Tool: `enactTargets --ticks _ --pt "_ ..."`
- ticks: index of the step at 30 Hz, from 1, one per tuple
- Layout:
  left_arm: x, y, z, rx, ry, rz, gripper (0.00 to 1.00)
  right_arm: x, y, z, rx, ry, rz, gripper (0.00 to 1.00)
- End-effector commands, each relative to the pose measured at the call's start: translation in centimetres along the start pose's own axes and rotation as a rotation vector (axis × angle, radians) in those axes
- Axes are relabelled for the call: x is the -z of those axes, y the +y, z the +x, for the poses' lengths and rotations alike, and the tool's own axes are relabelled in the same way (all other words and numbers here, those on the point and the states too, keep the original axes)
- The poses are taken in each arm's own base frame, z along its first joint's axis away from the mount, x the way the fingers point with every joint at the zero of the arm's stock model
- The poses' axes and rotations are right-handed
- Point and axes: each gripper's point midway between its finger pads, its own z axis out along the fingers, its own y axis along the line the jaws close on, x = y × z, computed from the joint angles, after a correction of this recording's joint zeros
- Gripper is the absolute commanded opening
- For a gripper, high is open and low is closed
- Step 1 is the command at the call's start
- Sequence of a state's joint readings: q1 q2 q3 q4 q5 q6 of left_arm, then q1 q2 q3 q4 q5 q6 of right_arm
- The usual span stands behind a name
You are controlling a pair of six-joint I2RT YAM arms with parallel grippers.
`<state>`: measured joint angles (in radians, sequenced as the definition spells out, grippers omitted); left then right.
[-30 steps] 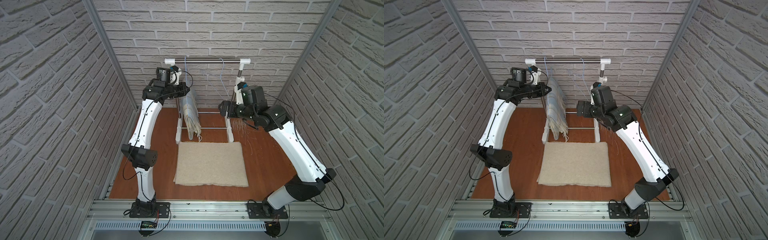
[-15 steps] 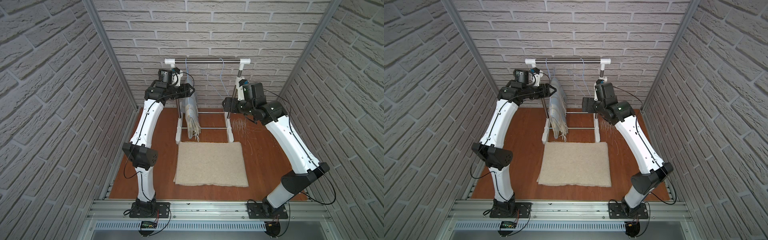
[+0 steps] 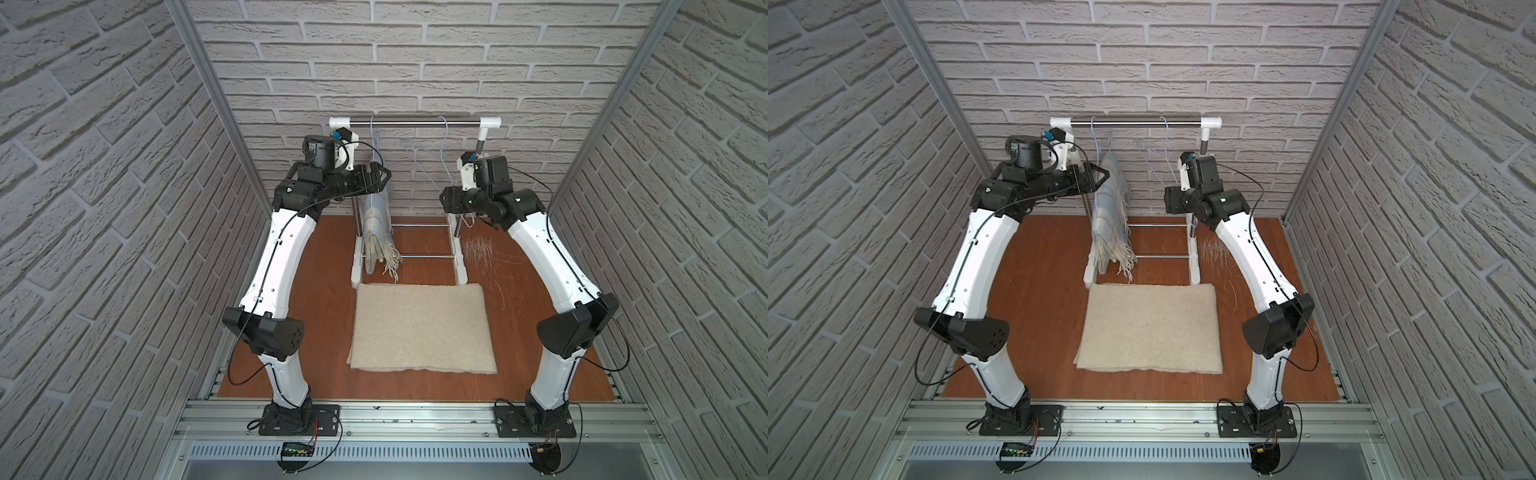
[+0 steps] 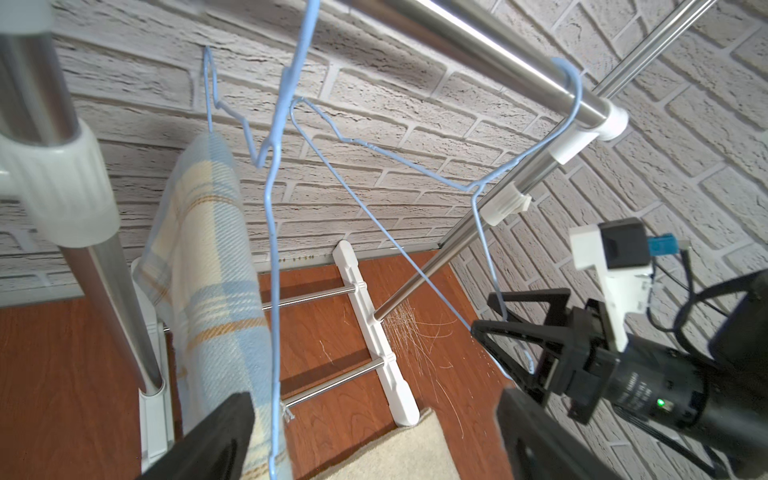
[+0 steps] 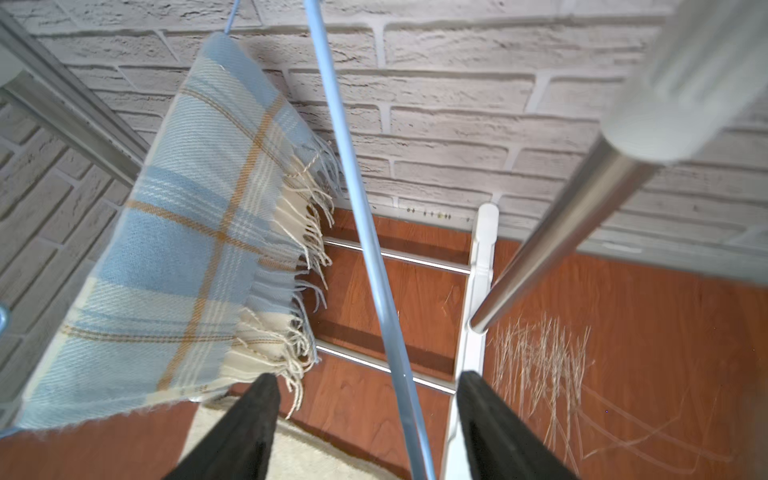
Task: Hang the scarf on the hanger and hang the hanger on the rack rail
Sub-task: Pick up the hanger from the clothesline.
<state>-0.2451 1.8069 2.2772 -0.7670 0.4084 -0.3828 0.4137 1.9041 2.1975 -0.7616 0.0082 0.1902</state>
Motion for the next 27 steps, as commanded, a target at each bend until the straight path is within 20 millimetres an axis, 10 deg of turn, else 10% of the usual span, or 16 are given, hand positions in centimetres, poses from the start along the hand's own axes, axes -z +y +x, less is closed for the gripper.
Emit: enactTargets --ticks 1,6,17,27 --pt "0.4 -1.1 -0.9 -0.016 -0.045 0.025 0.96 0.6 1.1 -1.7 0.024 -0.043 -0.059 0.41" --pt "-0.5 -1.8 -0.5 0.013 -0.047 0.077 0.96 0.3 1.6 -1.6 0.009 -0.032 -0.087 0.04" --pt "-4.5 -5.8 0.8 0.027 -0.033 0.189 0.96 3.0 2.7 -4.0 0.075 -0.141 -0.025 0.03" --pt "-6.7 -9.1 2.1 0.034 -0.031 0.217 0.97 6.7 2.9 -2.1 0.122 -0.190 0.004 0.03"
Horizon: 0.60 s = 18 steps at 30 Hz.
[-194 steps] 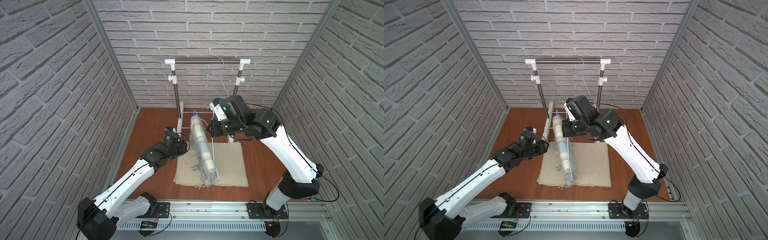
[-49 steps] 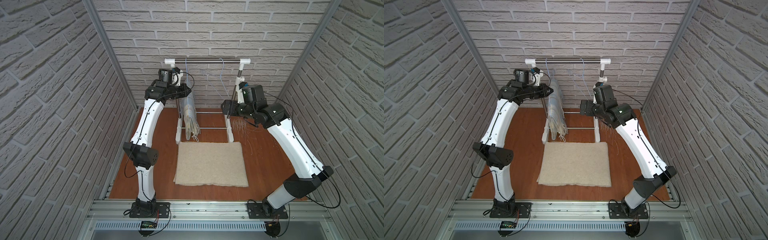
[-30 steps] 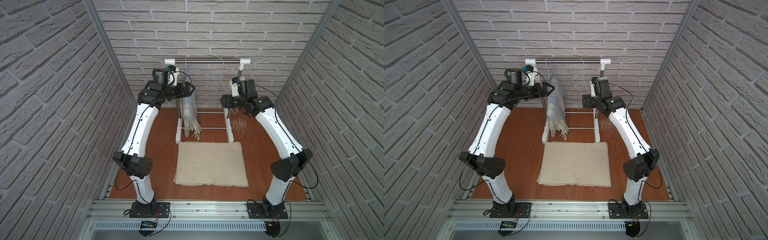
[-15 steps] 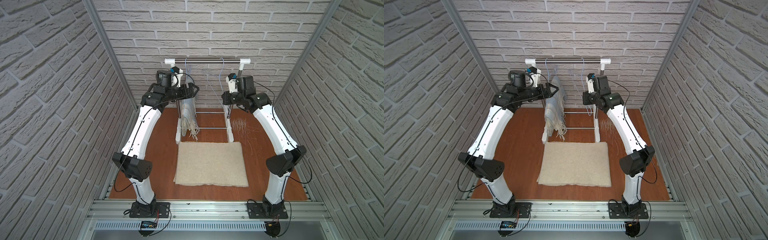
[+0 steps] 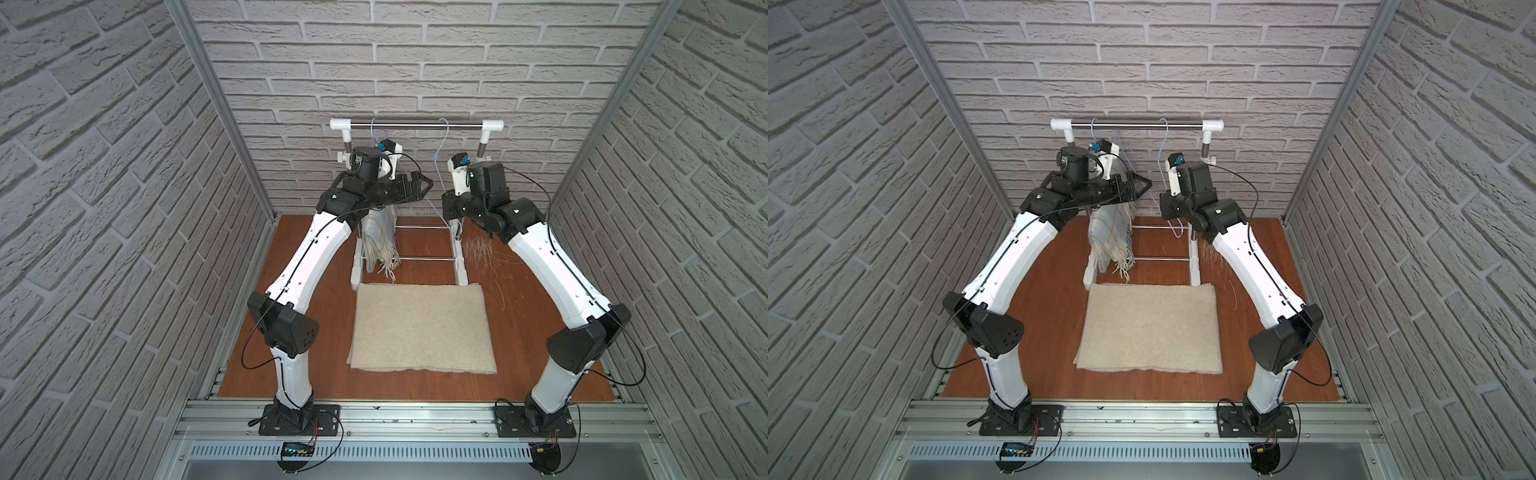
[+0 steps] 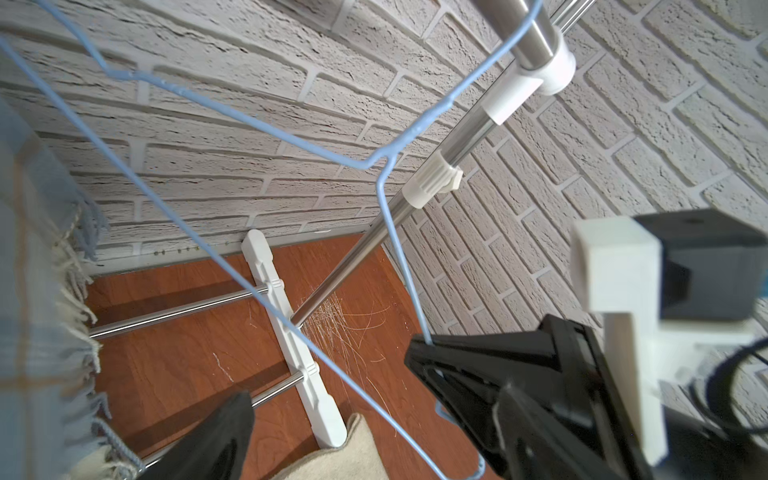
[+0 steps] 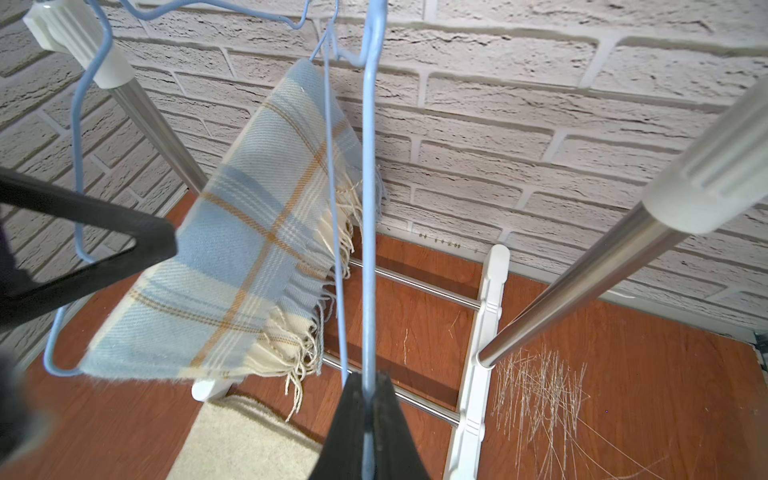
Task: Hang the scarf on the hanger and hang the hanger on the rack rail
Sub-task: Pick up the hanger from the clothesline.
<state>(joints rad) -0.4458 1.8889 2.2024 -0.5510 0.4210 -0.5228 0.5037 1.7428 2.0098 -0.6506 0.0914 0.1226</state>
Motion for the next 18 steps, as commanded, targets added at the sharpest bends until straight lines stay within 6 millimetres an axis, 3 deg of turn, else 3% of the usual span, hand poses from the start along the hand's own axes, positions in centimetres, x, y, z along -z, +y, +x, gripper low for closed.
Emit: enactTargets --ticks 1,5,9,14,18 --pt "0.1 -2.0 -2.0 -0.029 -0.088 0.026 0.97 3.2 -0.4 -2.3 0.017 -0.106 0.018 0.03" --pt "-0.3 -3.4 -0.7 -0.077 -0.084 0.039 0.97 3.9 -0.2 -2.6 0.084 -0.171 0.031 0.03" --pt "-0.8 -2.8 0.0 -0.052 -0.079 0.046 0.97 1.9 -2.5 -4.2 0.058 -0.163 0.104 0.03" --pt "1.3 -4.0 0.0 -0.075 -0.106 0.008 0.97 1.4 -1.7 -5.4 0.056 -0.197 0.086 0.03" --pt "2.5 -3.9 0.7 -0.077 -0.099 -0.007 0.97 3.7 -0.6 -5.9 0.090 -0.218 0.084 0.03"
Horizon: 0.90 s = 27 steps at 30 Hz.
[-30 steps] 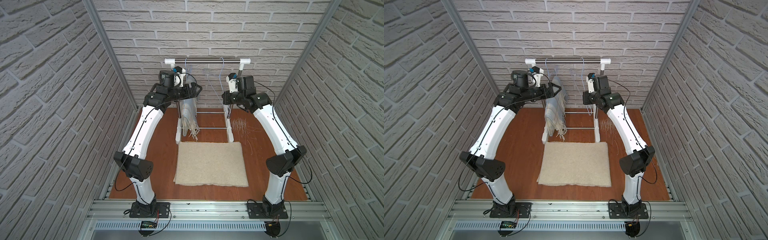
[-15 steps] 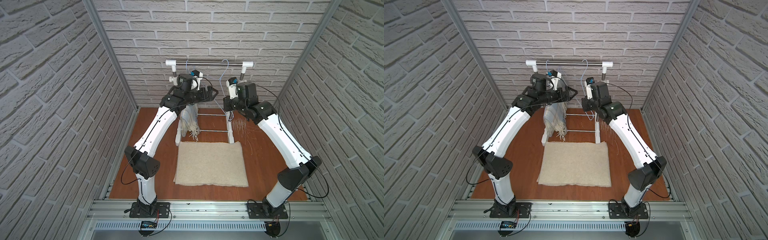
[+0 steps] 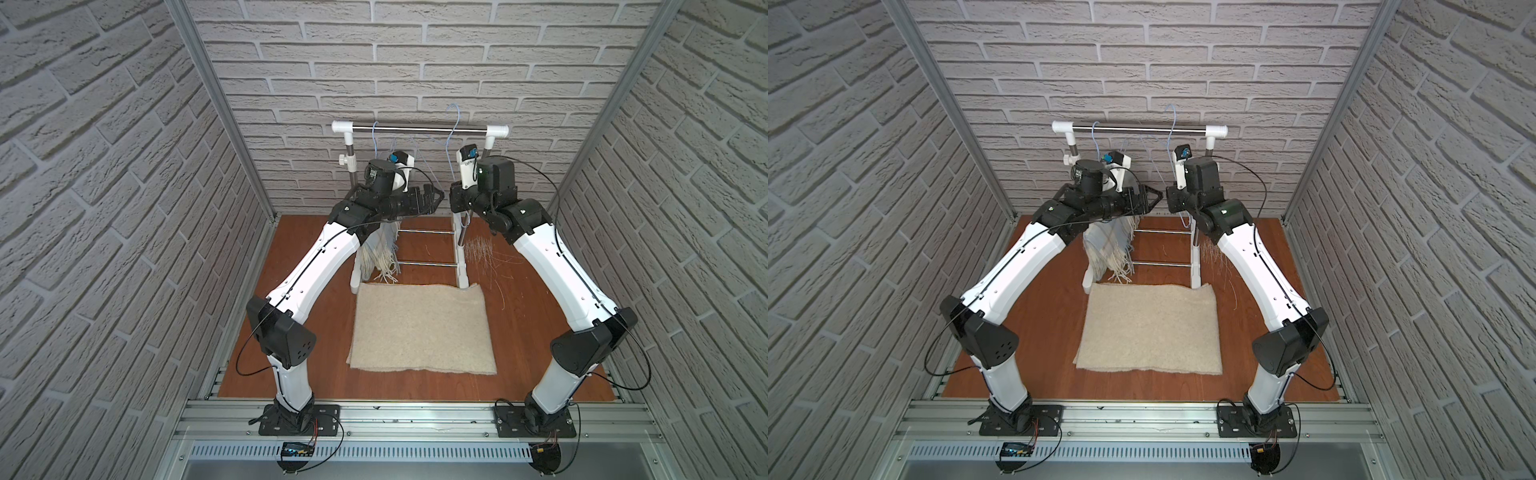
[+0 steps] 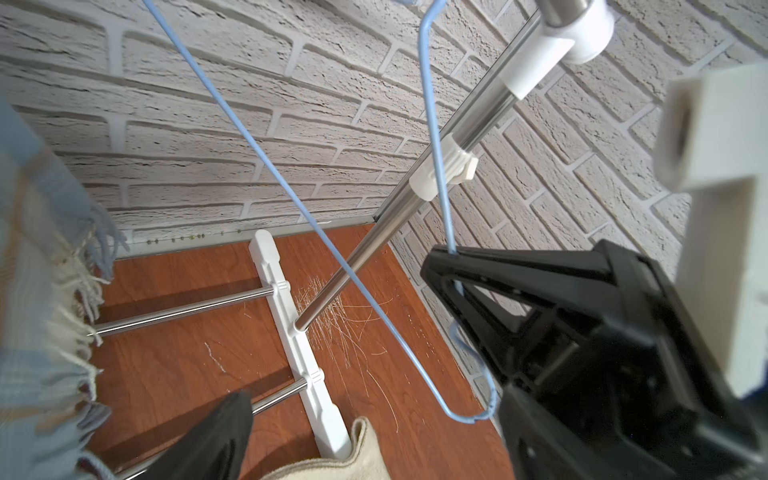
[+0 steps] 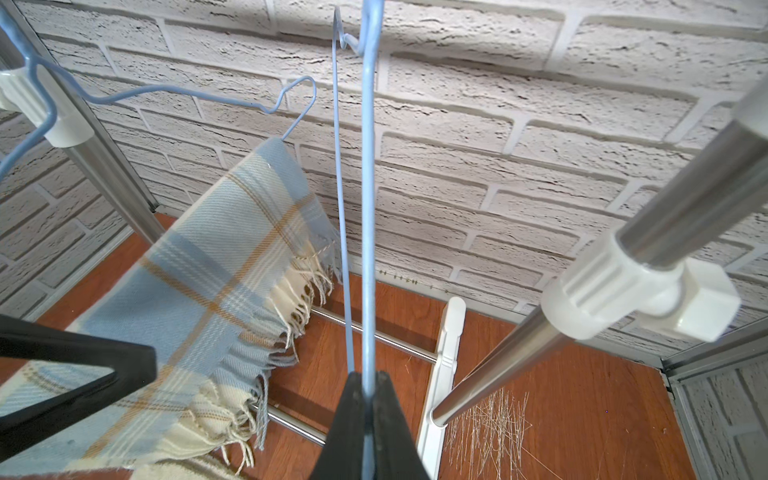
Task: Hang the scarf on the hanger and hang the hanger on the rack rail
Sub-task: Pick up the hanger from the clothesline.
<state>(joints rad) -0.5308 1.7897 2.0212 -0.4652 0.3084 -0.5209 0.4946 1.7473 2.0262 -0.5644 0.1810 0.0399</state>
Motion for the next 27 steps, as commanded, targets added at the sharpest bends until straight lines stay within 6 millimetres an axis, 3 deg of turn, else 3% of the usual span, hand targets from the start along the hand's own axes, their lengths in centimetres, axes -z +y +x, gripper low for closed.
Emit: enactTargets --ticks 1,6,10,15,23,27 --pt "2.9 -1.9 -1.9 -0.047 -0.091 0.025 0.98 4.0 1.0 -3.3 0.033 -0.116 -0.012 0.03" --pt "3.0 -0.8 -0.6 -0.035 -0.076 0.028 0.98 7.0 2.6 -0.5 0.069 -0.059 -0.029 0.03" --pt "2.6 -0.6 -0.1 -0.030 -0.059 0.051 0.98 8.3 2.1 3.0 0.058 0.049 0.007 0.03" --pt "1.7 -0.2 0.9 -0.016 -0.023 0.083 0.98 9.6 -0.5 9.8 0.061 0.226 0.125 0.03" --pt "-3.9 1.2 5.5 0.048 0.104 0.132 0.92 10.8 -4.1 14.8 -0.005 0.357 0.260 0.03" --pt "-7.1 3.3 9.6 0.080 0.208 0.110 0.88 12.2 -5.6 15.6 -0.058 0.345 0.337 0.03"
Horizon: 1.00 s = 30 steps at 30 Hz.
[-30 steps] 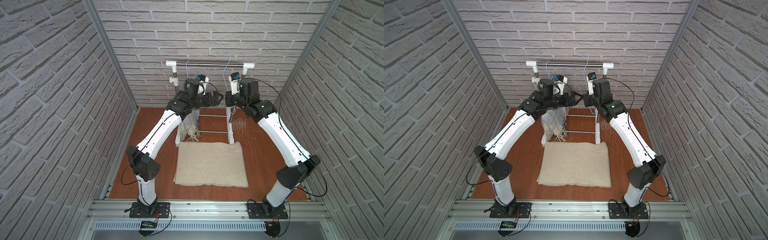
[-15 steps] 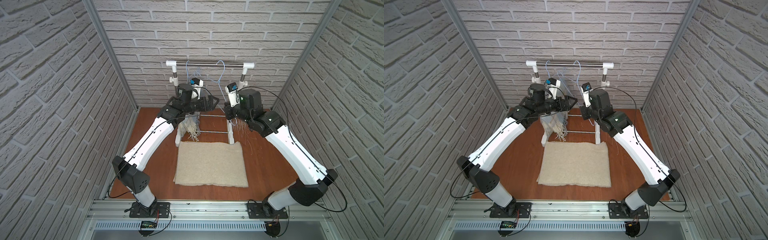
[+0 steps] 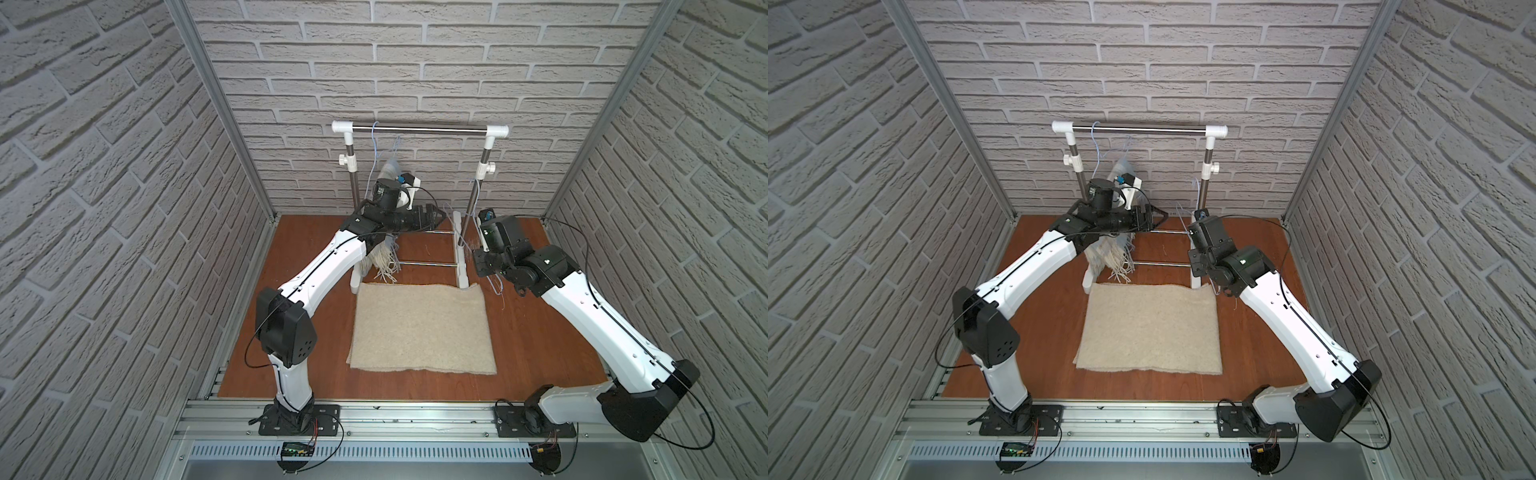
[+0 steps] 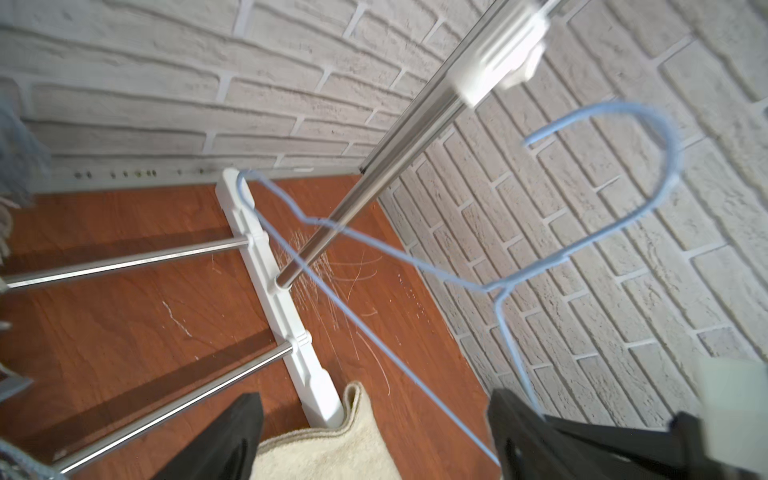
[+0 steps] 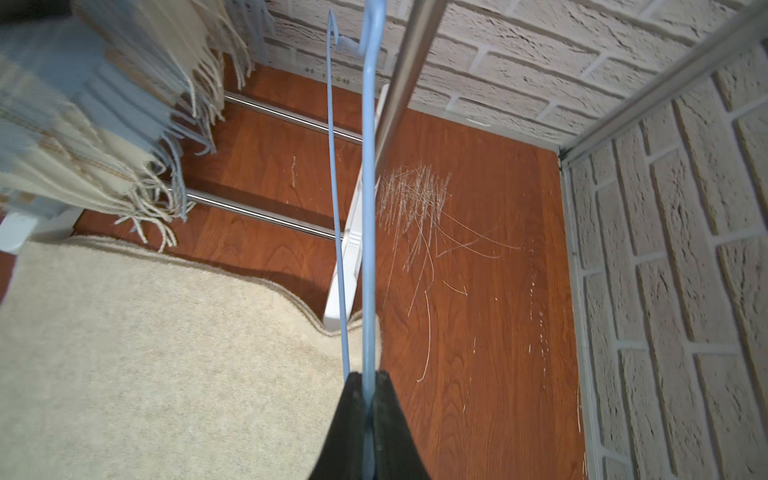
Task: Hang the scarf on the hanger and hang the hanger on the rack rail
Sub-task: Pick up the hanger from the clothesline, then adjust the clothesline at the center of the board.
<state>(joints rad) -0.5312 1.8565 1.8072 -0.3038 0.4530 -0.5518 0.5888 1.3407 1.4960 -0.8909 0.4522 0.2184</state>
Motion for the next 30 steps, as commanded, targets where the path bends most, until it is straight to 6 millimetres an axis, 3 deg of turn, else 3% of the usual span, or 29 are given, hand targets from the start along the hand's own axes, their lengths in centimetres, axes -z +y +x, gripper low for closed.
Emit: enactTargets --ticks 1,6,13,16,21,30 --pt "-2.9 1.1 2.6 0.016 0.065 0.032 0.87 1.6 -3.1 0.6 -0.112 -0.032 0.116 0.03" --pt "-8.4 3.9 6.8 0.053 0.172 0.048 0.86 4.5 -6.1 1.2 -0.207 -0.064 0.203 0.03" --pt "-15.4 5.7 9.9 0.069 0.251 0.070 0.85 5.5 -5.6 0.7 -0.214 -0.088 0.134 0.03" --pt "-16.5 8.0 11.8 0.140 0.318 0.020 0.80 5.8 -5.8 0.3 -0.206 -0.112 0.141 0.03" --pt "-17.0 9.0 13.4 0.192 0.336 0.022 0.78 5.8 -6.0 0.2 -0.190 -0.108 0.156 0.03" --pt "-19.2 11.5 14.4 0.249 0.365 0.018 0.75 5.4 -5.5 -0.3 -0.173 -0.101 0.143 0.03"
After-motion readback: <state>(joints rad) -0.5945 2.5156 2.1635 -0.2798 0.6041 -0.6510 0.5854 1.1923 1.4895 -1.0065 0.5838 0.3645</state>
